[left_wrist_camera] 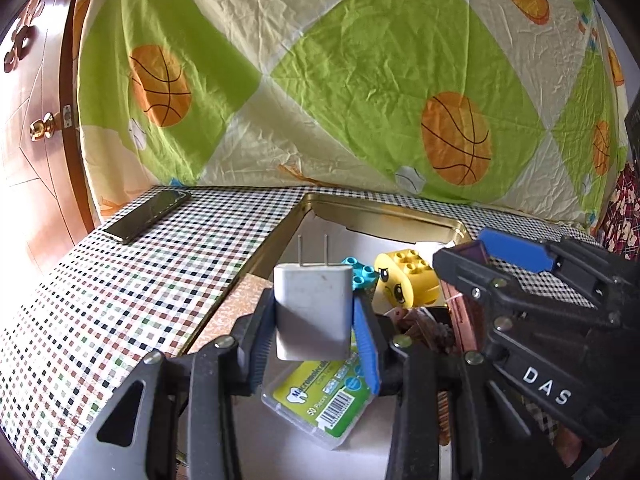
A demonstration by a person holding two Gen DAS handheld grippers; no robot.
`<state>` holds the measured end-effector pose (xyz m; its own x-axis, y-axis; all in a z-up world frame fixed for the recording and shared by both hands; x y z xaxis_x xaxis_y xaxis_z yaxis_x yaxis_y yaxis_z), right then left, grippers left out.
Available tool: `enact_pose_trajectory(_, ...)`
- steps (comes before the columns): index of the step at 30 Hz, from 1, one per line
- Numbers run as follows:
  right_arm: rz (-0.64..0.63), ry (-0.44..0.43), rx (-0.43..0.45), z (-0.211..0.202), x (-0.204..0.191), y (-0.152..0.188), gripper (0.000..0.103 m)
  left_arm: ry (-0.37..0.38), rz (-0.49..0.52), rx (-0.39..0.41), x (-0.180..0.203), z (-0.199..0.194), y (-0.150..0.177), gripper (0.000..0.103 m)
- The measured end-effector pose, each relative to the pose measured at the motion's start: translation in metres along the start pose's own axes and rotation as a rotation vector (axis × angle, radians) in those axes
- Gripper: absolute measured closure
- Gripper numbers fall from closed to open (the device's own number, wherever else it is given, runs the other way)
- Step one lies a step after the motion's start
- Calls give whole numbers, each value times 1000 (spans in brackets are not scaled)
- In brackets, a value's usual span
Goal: Organize rigid objects
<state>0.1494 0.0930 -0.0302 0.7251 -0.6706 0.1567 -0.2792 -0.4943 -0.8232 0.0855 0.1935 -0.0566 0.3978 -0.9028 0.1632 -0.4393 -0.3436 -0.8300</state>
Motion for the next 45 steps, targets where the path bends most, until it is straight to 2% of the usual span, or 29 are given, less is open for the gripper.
enact_pose_trajectory(2, 8, -8, -1, 1, 1, 1, 56, -1, -2, -7, -1, 2, 0, 66)
enact_pose_trajectory(4, 9, -1, 3, -1, 2, 2, 51, -7, 0, -5, -2, 2, 0, 65)
enact_pose_trajectory(6, 20, 9, 14, -6, 6, 3, 43, -8, -5, 8, -4, 0, -1, 60)
enact_pose_trajectory(8, 42, 28, 39, -14, 12, 5, 35, -30, -15, 27, -8, -5, -2, 36)
enact_pose_trajectory(9, 57, 35, 53, -19, 16, 5, 29, -38, -25, 43, -11, -9, -3, 30)
enact_pose_trajectory(11, 88, 44, 88, -32, 22, 6, 19, -43, -34, 74, -15, -18, -5, 10)
enact_pose_trajectory(14, 94, 57, 126, -51, 24, 7, 11, -56, -17, 126, -15, -36, -9, 1)
enact_pose_trajectory(22, 72, 88, 200, -93, 10, 2, 5, -66, 2, 210, -16, -81, -12, 1)
enact_pose_trajectory(28, 37, 81, 229, -109, -3, -4, 4, -77, -16, 230, -24, -99, -17, 0)
enact_pose_trajectory(39, 25, 75, 232, -110, -11, -4, 4, -111, -57, 223, -38, -96, -16, 0)
enact_pose_trajectory(45, 27, 74, 236, -111, -11, -3, 4, -118, -36, 235, -34, -97, -15, 0)
Point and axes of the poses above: each gripper's, at about its wrist camera, not at the fingertips, and z roughly the way its jaws point, x to its right, y to its underside, the point moved 4 cm from there along z, roughly the way its jaws point, and after that the axes turned 7 degrees about -z, right-handed, at the moved point
